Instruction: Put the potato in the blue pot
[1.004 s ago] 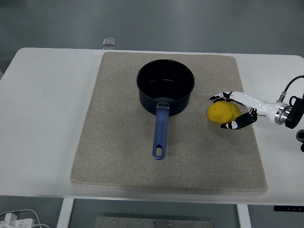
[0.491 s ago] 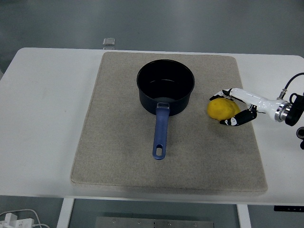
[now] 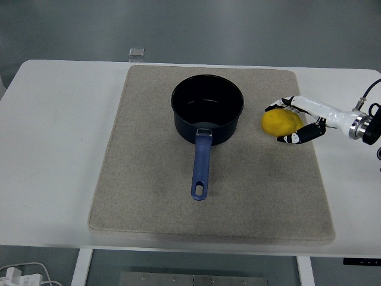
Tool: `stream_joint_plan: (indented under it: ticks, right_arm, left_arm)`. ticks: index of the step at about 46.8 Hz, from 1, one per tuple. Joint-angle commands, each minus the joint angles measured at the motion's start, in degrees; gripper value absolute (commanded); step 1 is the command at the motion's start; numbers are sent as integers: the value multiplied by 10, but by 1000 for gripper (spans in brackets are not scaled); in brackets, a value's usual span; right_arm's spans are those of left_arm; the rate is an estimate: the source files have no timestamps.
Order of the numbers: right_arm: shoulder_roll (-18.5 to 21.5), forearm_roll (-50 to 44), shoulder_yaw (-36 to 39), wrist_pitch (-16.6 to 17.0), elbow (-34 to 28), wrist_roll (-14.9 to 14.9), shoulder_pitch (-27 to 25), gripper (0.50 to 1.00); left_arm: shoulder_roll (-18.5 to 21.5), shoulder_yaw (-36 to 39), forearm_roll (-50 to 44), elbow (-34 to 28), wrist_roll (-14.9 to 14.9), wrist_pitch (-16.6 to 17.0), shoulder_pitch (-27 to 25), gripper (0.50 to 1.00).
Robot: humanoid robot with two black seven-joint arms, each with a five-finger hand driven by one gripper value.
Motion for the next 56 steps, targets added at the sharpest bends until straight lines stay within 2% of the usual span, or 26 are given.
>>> stream_joint_plan:
  ticks: [1,13,22,27,40,47,51,56]
  right_arm:
    - [-26,29,-1,26,0,2,28,500]
    - [-64,48,-1,70,1,3,114,500]
    - [-75,49,-2,89,4,3,150,500]
    - [-64,62,-3,91,6,1,166,500]
    - [43,68,-10,85,3,-5,206,500]
    - [129,68,-14,83,-35,-13,215,500]
    - [159,69,-15,84,-70,-13,216,500]
    - [178,69,-15,85,-84,-13,215,500]
  left_arm:
    - [0,0,0,0,0,0,0,1000]
    - [0,0,0,0,0,0,0,1000]
    - [0,0,0,0,-1,0,0,1000]
    - [0,0,0,0,0,0,0,1000]
    - [0,0,0,0,0,0,0,1000]
    - [0,0,0,0,-1,0,0,1000]
    - [0,0,0,0,0,0,0,1000]
    - [0,0,0,0,0,0,0,1000]
